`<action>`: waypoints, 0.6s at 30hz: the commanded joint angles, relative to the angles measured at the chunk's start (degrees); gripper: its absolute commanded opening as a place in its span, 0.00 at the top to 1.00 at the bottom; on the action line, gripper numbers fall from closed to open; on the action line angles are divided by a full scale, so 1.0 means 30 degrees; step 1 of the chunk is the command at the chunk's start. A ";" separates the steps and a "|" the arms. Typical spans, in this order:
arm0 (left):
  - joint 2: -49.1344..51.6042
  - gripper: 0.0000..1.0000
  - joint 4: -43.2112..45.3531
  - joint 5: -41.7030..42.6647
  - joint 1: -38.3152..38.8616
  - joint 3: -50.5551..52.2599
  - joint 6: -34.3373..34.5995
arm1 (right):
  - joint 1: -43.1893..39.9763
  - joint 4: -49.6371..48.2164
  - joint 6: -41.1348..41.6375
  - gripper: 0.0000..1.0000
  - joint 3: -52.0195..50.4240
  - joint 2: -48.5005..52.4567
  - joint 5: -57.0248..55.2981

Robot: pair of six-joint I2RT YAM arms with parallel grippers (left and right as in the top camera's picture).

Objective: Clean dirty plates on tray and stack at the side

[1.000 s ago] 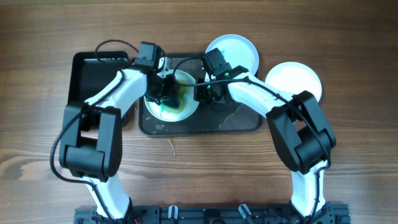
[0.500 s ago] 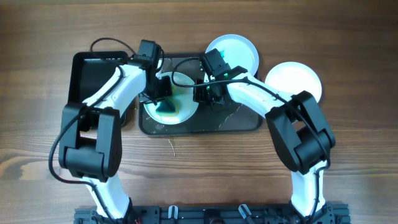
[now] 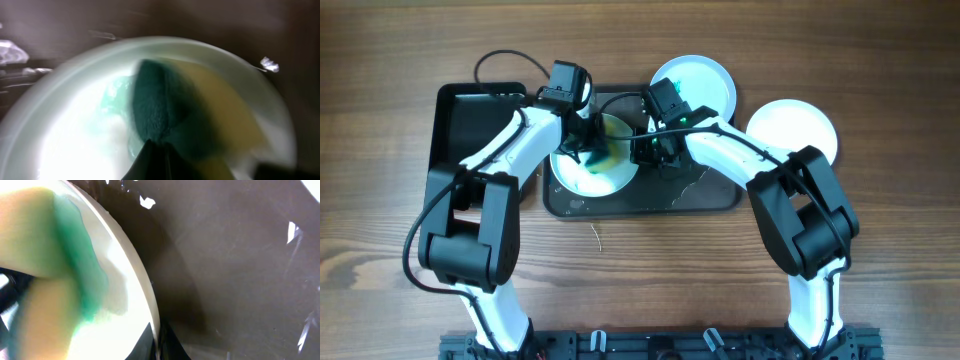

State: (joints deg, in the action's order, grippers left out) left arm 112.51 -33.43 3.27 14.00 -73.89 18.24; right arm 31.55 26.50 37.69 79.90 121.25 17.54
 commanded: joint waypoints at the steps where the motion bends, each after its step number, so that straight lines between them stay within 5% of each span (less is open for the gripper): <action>1: 0.0204 0.96 -0.1122 -0.8065 -0.0233 0.0044 0.3548 | -0.0044 0.0175 -0.0051 0.96 0.0117 0.0670 -0.0233; 9: 0.0204 0.96 -0.4852 -0.7912 -0.0233 0.0044 0.3570 | -0.0044 0.0153 -0.0066 0.96 0.0117 0.0670 -0.0233; 14: 0.0204 0.96 -0.5231 -0.3781 -0.0233 0.0044 0.0903 | -0.0044 0.0109 -0.0044 0.96 0.0117 0.0670 -0.0233; 18: 0.0175 0.96 -0.4925 -0.2703 -0.0233 -0.0029 0.0933 | -0.0044 0.0117 -0.0044 0.96 0.0117 0.0670 -0.0233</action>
State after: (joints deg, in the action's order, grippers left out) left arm 112.55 -48.88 -9.85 13.69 -74.19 23.57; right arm 31.79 26.37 37.69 79.90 121.30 18.00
